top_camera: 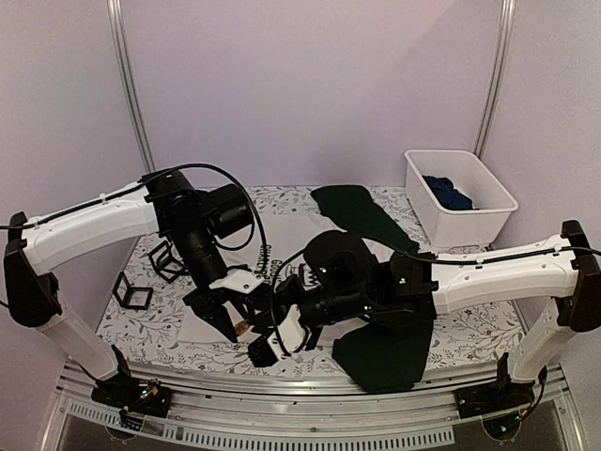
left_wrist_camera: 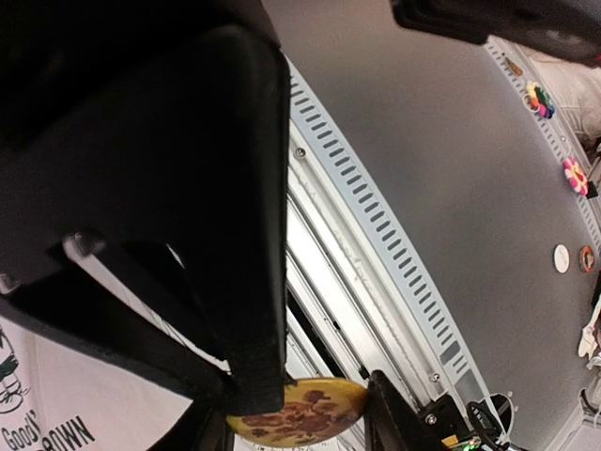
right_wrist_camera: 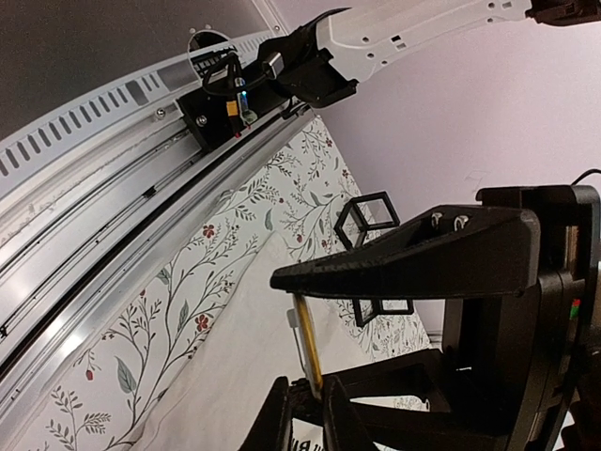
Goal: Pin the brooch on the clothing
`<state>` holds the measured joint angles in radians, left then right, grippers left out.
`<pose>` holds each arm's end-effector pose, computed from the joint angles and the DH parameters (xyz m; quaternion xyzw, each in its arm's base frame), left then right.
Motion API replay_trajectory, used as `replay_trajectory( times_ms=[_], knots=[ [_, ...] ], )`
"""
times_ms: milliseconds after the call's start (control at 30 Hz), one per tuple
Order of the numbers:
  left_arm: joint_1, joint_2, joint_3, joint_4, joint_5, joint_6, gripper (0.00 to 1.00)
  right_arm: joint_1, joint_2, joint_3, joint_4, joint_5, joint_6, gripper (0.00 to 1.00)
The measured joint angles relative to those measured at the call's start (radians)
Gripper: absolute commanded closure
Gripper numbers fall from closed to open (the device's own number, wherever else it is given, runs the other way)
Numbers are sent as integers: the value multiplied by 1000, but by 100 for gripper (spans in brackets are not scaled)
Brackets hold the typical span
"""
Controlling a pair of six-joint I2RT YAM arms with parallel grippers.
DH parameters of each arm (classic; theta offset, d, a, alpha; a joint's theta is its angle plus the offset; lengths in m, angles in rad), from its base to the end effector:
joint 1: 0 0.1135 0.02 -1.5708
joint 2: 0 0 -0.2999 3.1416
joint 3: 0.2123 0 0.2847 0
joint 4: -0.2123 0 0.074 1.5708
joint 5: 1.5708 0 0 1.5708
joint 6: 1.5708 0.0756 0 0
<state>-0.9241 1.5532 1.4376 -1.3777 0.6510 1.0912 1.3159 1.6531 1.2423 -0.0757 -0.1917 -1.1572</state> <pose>0.1493 -0.2738 0.3071 0.8072 0.4950 -0.3154 0.0632 0.1007 0.4437 0.2869 -0.8217 0.2331 0.1224 0.5055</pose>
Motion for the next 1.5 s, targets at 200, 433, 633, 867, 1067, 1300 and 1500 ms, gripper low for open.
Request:
replay_trajectory(
  times_ms=[200,433,633,867,1067,1300,1500],
  knots=[
    [3,0,1,-20,0,12,67,2,12,8,5,0,0,88],
    [8,-3,0,-48,-2,20,68,6,26,8,38,-1,13,88],
    [13,-6,0,-60,-13,24,69,8,38,7,69,-2,48,84],
    [16,-4,1,-36,-5,10,70,8,27,-61,207,7,124,82],
    [16,0,2,-20,13,8,70,10,19,-77,236,16,148,85],
    [16,1,3,-23,19,18,70,13,18,-76,230,27,117,97],
    [16,1,3,-33,31,23,69,17,18,-62,192,29,70,100]
  ],
)
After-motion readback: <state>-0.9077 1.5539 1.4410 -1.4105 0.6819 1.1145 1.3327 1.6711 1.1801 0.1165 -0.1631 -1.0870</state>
